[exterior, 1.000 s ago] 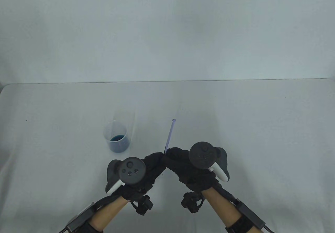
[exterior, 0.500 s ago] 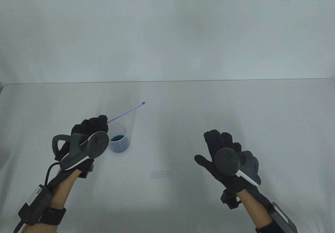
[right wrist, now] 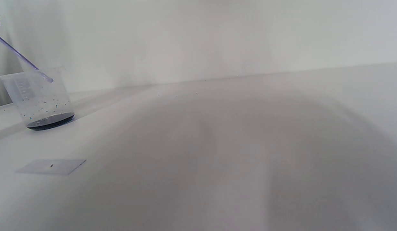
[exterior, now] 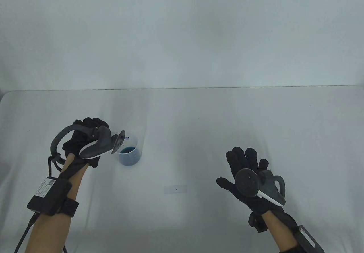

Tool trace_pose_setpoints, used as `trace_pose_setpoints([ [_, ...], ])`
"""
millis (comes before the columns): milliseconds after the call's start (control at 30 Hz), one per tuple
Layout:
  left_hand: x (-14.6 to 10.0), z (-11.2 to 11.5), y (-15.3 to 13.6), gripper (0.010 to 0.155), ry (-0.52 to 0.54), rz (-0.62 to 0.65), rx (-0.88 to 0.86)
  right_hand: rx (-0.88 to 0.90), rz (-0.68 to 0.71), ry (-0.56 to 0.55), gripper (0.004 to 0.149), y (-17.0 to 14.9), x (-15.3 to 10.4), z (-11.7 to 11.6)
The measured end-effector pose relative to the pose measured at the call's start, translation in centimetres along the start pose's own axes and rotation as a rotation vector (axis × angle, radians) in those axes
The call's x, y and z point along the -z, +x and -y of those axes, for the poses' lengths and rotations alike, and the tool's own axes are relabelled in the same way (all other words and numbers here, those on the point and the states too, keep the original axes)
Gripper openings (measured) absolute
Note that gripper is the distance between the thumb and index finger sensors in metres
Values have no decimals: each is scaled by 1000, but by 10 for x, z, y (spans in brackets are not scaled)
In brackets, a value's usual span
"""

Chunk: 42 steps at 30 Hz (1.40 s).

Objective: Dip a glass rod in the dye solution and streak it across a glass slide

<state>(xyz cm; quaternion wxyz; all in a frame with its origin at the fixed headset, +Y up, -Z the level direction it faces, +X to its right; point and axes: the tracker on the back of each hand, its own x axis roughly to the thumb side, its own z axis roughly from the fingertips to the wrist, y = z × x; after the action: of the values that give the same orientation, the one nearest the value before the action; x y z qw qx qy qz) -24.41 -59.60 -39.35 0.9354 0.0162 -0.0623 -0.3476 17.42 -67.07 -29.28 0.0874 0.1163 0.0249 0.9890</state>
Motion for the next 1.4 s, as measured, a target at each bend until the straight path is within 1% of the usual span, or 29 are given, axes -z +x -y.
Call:
trace_pose_setpoints([
  [233,13,12,23,45,-62,48,45,1,-1,8,89,0,0,0],
  [433,14,16,36,45,-101,96,55,-5,-2,14,89,1,0,0],
  [633,12,16,45,45,-106,119,51,-6,-11,10,89,0,0,1],
  [867,15,17,44,45,-116,105,90,-8,-20,4,89,-1,0,1],
  [967,15,18,44,45,-122,116,72,-7,-20,3,89,-2,1,1],
  [1200,18,16,39,45,-120,93,72,-13,-17,4,89,-2,1,1],
  [1400,20,21,44,45,-139,101,82,-15,-17,8,89,-2,1,1],
])
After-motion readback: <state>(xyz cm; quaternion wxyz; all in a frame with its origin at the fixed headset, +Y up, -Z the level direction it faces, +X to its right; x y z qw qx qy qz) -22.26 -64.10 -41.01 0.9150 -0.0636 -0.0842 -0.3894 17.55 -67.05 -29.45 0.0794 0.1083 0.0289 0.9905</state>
